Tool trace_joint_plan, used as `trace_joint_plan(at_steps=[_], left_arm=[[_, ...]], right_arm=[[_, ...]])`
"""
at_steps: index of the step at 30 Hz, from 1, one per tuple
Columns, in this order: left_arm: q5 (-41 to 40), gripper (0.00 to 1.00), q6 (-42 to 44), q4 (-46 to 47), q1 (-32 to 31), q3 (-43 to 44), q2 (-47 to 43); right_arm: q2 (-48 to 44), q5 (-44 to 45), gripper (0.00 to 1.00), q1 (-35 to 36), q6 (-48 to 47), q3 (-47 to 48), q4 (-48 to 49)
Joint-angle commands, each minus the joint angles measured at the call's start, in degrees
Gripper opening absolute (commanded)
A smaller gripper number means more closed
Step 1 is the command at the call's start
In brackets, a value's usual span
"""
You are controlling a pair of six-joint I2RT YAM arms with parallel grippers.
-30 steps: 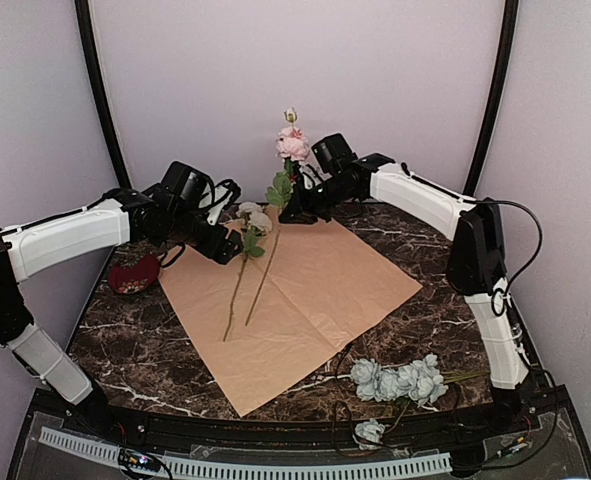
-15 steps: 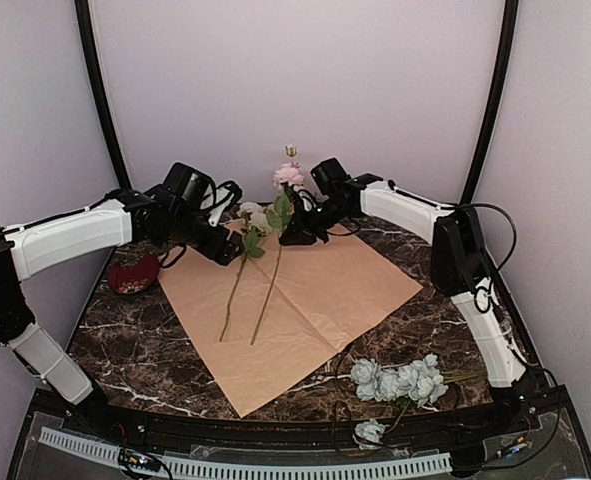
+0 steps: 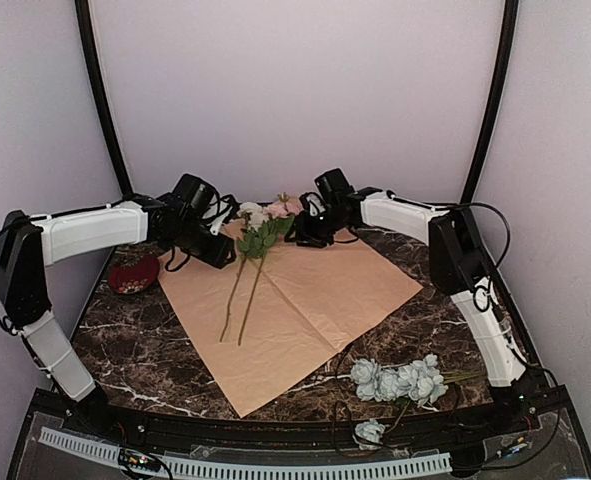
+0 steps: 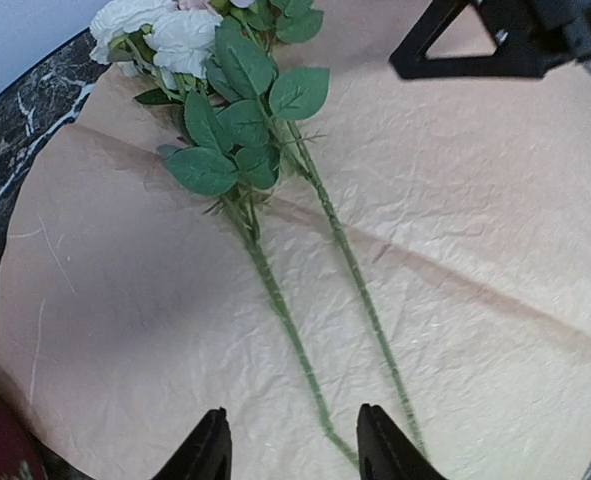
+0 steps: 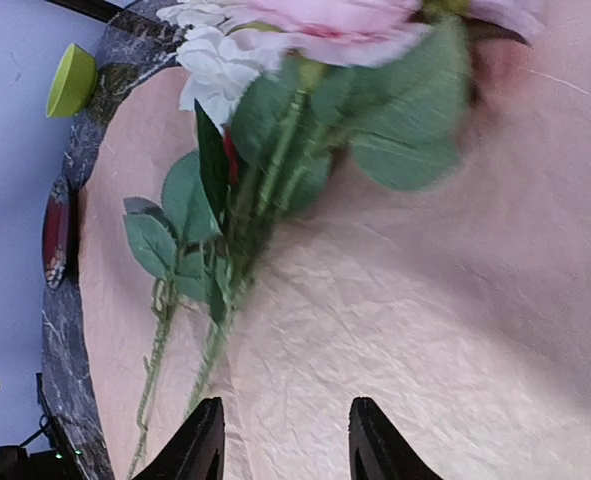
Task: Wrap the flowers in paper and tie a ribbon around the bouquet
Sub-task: Place the fake flower on the flattened wrapping paper, then adjust the fake flower with the flattened wrapping paper.
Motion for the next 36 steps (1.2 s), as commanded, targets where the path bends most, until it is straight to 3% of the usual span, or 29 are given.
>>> trace_joint_plan(at_steps=[1,4,10,16,24,36], left_arm=[[0.12,0.38,-1.73,-2.56,2.82,0.67,4.81],[-1.51,0.32,-1.44,-3.83,3.07,1.47,8.42],[-5.76,0.3,-0.17,-3.59,3.23,1.34,13.76],[-3.26,0.26,-0.01,-5.48,3.07,3.47,19.36],[-1.27,0.26,1.38,-5.03,0.54,4.28,20.69],[-1.66,0.27,2.32,-4.33,-0.09,4.37,16.34]], right_arm=[[-12.24,6.26,0.42,-0.4,-5.91,-7.85,-0.84],[-19.48,9.62,0.43,-0.32,-10.86,-15.18,-4.8],[-32.8,17.71,0.45,-0.51,-19.83,-29.22,-12.29],[-42.15,23.72,0.47,-0.93,-25.36,-37.15,-16.22],[-49.54,28.25,0.49,-1.5,-28.94,-41.45,-18.82],[-53.15,27.4,0.49,-1.58,-33.47,-41.51,-23.19]])
